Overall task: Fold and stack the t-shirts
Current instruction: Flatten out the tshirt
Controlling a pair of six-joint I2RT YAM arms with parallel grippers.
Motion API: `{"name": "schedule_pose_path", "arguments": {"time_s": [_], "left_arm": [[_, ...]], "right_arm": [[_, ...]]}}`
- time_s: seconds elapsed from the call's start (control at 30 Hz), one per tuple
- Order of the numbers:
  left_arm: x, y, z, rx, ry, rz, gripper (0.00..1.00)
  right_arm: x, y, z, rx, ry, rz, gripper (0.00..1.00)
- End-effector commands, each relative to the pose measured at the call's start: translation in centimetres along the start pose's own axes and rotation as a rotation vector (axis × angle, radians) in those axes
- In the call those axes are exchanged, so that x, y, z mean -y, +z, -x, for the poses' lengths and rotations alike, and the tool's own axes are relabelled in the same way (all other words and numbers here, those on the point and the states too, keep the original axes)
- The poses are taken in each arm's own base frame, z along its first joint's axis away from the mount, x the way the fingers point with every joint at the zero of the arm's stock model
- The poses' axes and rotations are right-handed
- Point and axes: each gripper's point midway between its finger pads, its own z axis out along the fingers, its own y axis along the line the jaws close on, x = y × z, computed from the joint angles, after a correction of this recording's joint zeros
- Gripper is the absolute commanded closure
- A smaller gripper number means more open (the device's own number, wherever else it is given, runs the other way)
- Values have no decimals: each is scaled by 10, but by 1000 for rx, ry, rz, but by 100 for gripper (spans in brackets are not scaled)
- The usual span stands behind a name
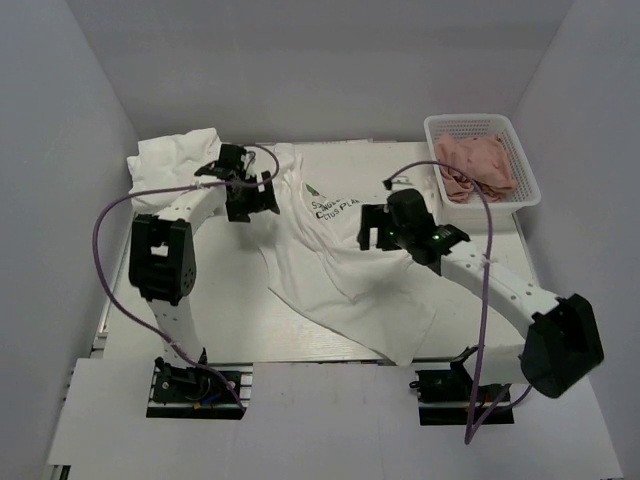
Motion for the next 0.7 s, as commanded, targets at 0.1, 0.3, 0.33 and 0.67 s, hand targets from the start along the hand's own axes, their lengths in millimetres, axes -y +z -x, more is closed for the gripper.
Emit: {"name": "schedule_pose_path", "arguments": {"time_s": [0.1,0.3,0.33,0.67], "left_arm": [[40,-45,-92,-81,-21,-195,0],[94,-36,-140,-174,61,-315,0],[100,-30,-145,-199,68,-332,0],[55,28,-143,-248,72,-87,0]], "right_arm": [[109,-20,-16,10,134,-419,10],[113,29,-3,-87,34,-359,10],[118,42,-10,-124,29,-367,10],[102,80,-65,-348,78,-218,10]]}}
